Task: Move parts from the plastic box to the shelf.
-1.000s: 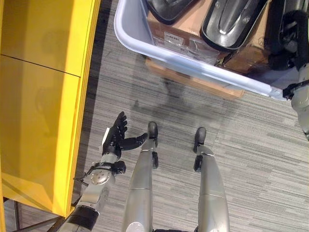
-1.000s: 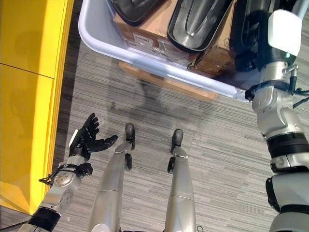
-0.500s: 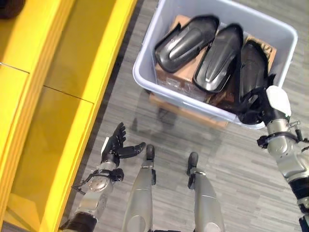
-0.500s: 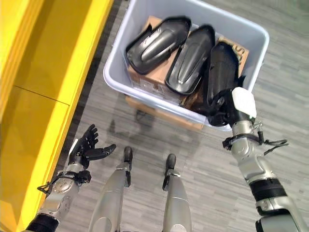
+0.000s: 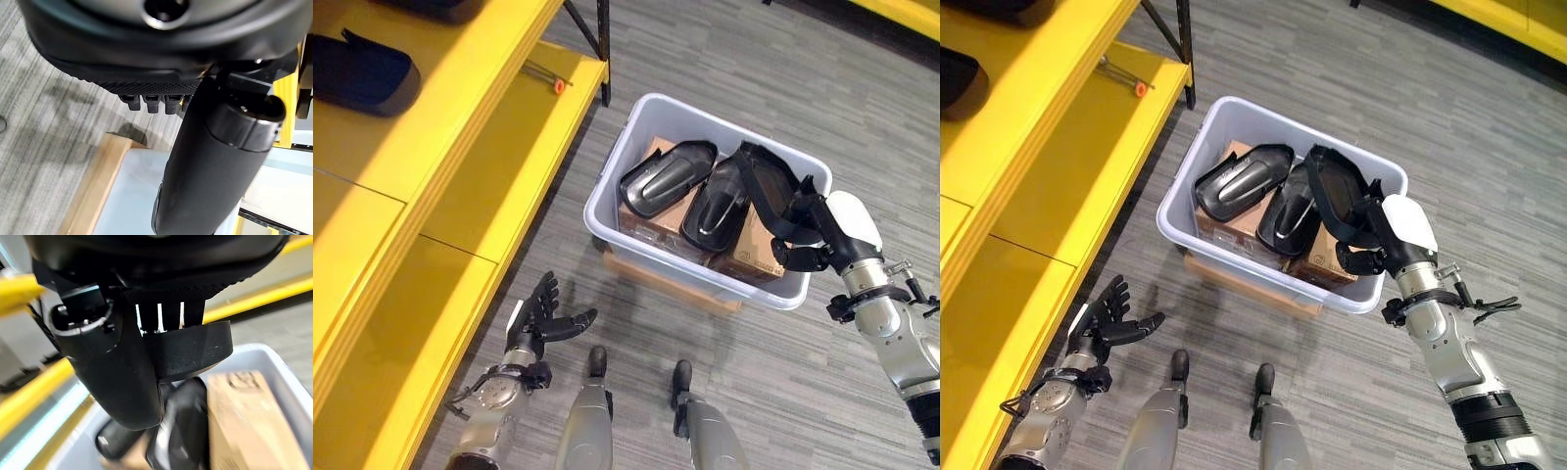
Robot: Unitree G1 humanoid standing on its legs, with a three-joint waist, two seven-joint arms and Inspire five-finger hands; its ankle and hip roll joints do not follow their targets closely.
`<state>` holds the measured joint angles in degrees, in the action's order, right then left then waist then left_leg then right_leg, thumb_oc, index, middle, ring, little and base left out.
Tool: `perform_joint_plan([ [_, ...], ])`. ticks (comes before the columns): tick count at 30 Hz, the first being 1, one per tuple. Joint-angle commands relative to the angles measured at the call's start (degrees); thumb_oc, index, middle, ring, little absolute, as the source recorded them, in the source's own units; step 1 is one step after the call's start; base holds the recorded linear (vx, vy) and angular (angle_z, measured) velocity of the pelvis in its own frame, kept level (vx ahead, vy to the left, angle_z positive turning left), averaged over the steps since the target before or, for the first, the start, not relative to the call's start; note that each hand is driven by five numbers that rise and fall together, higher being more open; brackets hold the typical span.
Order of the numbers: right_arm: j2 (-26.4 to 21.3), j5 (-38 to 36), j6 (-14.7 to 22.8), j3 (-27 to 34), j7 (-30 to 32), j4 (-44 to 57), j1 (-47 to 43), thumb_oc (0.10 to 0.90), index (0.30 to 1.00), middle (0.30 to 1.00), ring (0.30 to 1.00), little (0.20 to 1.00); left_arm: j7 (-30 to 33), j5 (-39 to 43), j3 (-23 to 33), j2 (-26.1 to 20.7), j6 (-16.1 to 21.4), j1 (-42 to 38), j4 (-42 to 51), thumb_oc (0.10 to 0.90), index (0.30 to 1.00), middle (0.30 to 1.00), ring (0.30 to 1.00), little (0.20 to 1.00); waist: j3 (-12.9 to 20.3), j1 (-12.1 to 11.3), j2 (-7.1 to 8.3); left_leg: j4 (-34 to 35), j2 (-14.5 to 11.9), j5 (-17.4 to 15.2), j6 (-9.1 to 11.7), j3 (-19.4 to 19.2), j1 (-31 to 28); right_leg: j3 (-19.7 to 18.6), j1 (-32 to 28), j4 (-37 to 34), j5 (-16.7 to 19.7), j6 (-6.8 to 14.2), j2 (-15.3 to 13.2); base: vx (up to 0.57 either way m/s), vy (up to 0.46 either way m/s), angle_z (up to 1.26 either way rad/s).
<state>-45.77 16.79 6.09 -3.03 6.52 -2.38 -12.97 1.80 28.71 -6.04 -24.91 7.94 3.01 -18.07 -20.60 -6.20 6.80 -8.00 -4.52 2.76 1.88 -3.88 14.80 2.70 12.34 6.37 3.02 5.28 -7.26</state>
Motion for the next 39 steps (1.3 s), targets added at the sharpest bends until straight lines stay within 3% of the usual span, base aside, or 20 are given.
perform_joint_plan([
  [1, -5.39, -0.91, 4.34, 5.93, 3.42, 3.58, -3.49, 0.4, 0.3, 0.3, 0.3, 0.3, -2.02, -1.58, 0.28, -0.09, 3.1, 0.86, 0.43, 0.9, 1.0, 1.0, 1.0, 1.0, 9.52, 0.31, 0.91, 4.76, -1.78, -1.17, 0.93, 5.07, -2.36, -2.13, -2.36, 0.24, -1.68, 2.56, 0.01, 0.05, 0.007, -0.06],
  [6, -6.45, -1.61, 4.63, 8.24, 2.66, 5.67, -2.43, 0.4, 0.3, 0.3, 0.3, 0.3, -2.63, -2.11, 1.01, 1.08, 2.48, 2.5, -0.52, 0.9, 1.0, 1.0, 1.0, 1.0, 13.88, 0.62, 1.19, 8.98, -2.08, -0.27, 1.15, 3.7, -6.98, -2.57, -5.47, -2.64, -0.66, 3.08, -0.27, 0.07, 0.014, -0.04],
  [15, -7.22, -2.55, 4.8, 8.98, 2.3, 7.61, -3.23, 0.4, 0.3, 0.3, 0.3, 0.3, -2.61, -2.32, 1.63, 1.96, 2.13, 3.79, -0.54, 0.9, 1.0, 1.0, 1.0, 1.0, 17.62, 0.75, 0.79, 12.64, -2.75, 1.06, 1.81, 2.54, -10.98, -2.67, -8.07, -4.04, -0.49, 3.38, -0.37, 0.02, 0.0, -0.05],
  [21, -7.24, -3.33, 4.41, 4.15, 1.83, 7.24, -9.52, 0.4, 0.3, 0.3, 0.3, 0.3, -1.59, -1.97, 2.22, 2.4, 2.07, 4.6, 0.15, 0.9, 1.0, 1.0, 1.0, 1.0, 18.13, 0.09, 0.2, 11.62, -3.89, 0.41, 1.94, 1.86, -13.8, -3.72, -9.55, -1.73, -2.76, 2.74, 0.86, -0.01, -0.056, -0.03],
  [23, -7.13, -5.45, 4.63, -0.67, 2.12, 5.94, -16.67, 0.4, 0.3, 0.3, 0.3, 0.3, -0.53, -1.3, 3.74, 2.19, 2.51, 5.62, 2.13, 0.9, 1.0, 1.0, 1.0, 1.0, 16.58, -1.46, -0.12, 6.25, -6.37, -0.29, 2.77, 2.59, -13.5, -4.48, -10.86, 0.51, -5.55, 0.72, 3.35, -0.11, -0.351, -0.32],
  [24, -6.52, -6.51, 4.62, -2.36, 2.5, 5.55, -18.99, 0.4, 0.3, 0.3, 0.3, 0.3, 0.38, -0.58, 4.76, 2.75, 2.58, 6.42, 2.54, 0.9, 1.0, 1.0, 1.0, 1.0, 15.47, -2.42, -0.56, 6.02, -7.87, 1.18, 3.39, 3.5, -13.24, -3.96, -11.32, 1.65, -6.74, -0.49, 5.11, -0.24, -0.434, -0.23],
  [26, -7.27, -7.8, 4.95, -2.49, 2.92, 6.61, -20.47, 0.4, 0.3, 0.3, 0.3, 0.3, 0.88, 0.68, 5.74, 3.42, 2.75, 7.1, 2.23, 0.9, 1.0, 1.0, 1.0, 1.0, 13.8, -3.57, -1.97, 8.6, -8.73, 7.15, 5.05, 6.15, -10.47, -2.54, -10.64, 1.25, -7.33, -1.88, 7.22, -0.28, -0.287, 0.13],
  [27, -7.89, -8.14, 5.1, -1.83, 3.14, 7.09, -20.2, 0.4, 0.3, 0.3, 0.3, 0.3, 0.8, 1.09, 5.54, 3.63, 2.72, 7.03, 2.31, 0.9, 1.0, 1.0, 1.0, 1.0, 13.32, -3.38, -2.55, 10.24, -8.63, 9.79, 5.81, 7.05, -8.68, -1.28, -9.86, 1.08, -7.25, -2.25, 7.58, -0.17, -0.097, 0.38],
  [29, -8.94, -8.71, 5.26, -0.1, 3.73, 8.57, -19.5, 0.4, 0.3, 0.3, 0.3, 0.3, 0.59, 0.71, 5.06, 3.53, 2.79, 6.24, 1.82, 0.9, 1.0, 1.0, 1.0, 1.0, 11.88, -2.98, -2.74, 10.43, -7.56, 11.35, 5.38, 5.85, -5.6, 1.23, -8.71, 0.92, -6.79, -2.69, 6.79, -0.25, -0.131, 0.93],
  [32, -9.33, -7.97, 5.69, 2.79, 4.9, 9.4, -15.66, 0.4, 0.3, 0.3, 0.3, 0.3, -0.35, 0.55, 3.85, 4.0, 2.39, 5.93, 0.99, 0.9, 1.0, 1.0, 1.0, 1.0, 11.47, -1.46, -1.81, 3.25, -7.38, 5.79, 3.56, 0.62, -5.93, 4.92, -7.46, 0.13, -5.65, -2.88, 4.17, -0.22, -0.135, 1.55],
  [35, -8.97, -7.39, 5.66, 6.71, 5.71, 9.77, -10.61, 0.4, 0.3, 0.3, 0.3, 0.3, -1.05, 0.49, 2.39, 4.66, 1.96, 5.02, 0.86, 0.9, 1.0, 1.0, 1.0, 1.0, 12.16, 0.66, -2.04, -2.62, -8.24, 0.82, 3.14, -2.8, -8.03, 9.85, -7.26, -0.05, -5.57, -3.19, 2.37, -0.1, -0.062, 1.37],
  [38, -9.19, -6.74, 5.41, 10.07, 5.98, 10.5, -6.63, 0.4, 0.3, 0.3, 0.3, 0.3, -1.01, 0.39, 1.28, 5.43, 1.67, 3.17, -0.01, 0.9, 1.0, 1.0, 1.0, 1.0, 13.66, 3.25, -3.01, -1.91, -9.28, -1.18, 3.69, -7.04, -12.42, 14.85, -7.49, 0.54, -5.96, -3.23, 1.0, 0.01, 0.03, 1.55],
  [39, -9.24, -6.61, 5.43, 11.61, 6.28, 10.84, -4.85, 0.4, 0.3, 0.3, 0.3, 0.3, -1.11, 0.33, 0.71, 5.79, 1.58, 2.9, -0.19, 0.9, 1.0, 1.0, 1.0, 1.0, 14.54, 4.23, -3.9, 0.5, -9.71, -2.83, 4.63, -7.79, -15.02, 15.51, -8.31, 0.8, -7.4, -2.39, 1.01, 0.11, 0.101, 1.22],
])
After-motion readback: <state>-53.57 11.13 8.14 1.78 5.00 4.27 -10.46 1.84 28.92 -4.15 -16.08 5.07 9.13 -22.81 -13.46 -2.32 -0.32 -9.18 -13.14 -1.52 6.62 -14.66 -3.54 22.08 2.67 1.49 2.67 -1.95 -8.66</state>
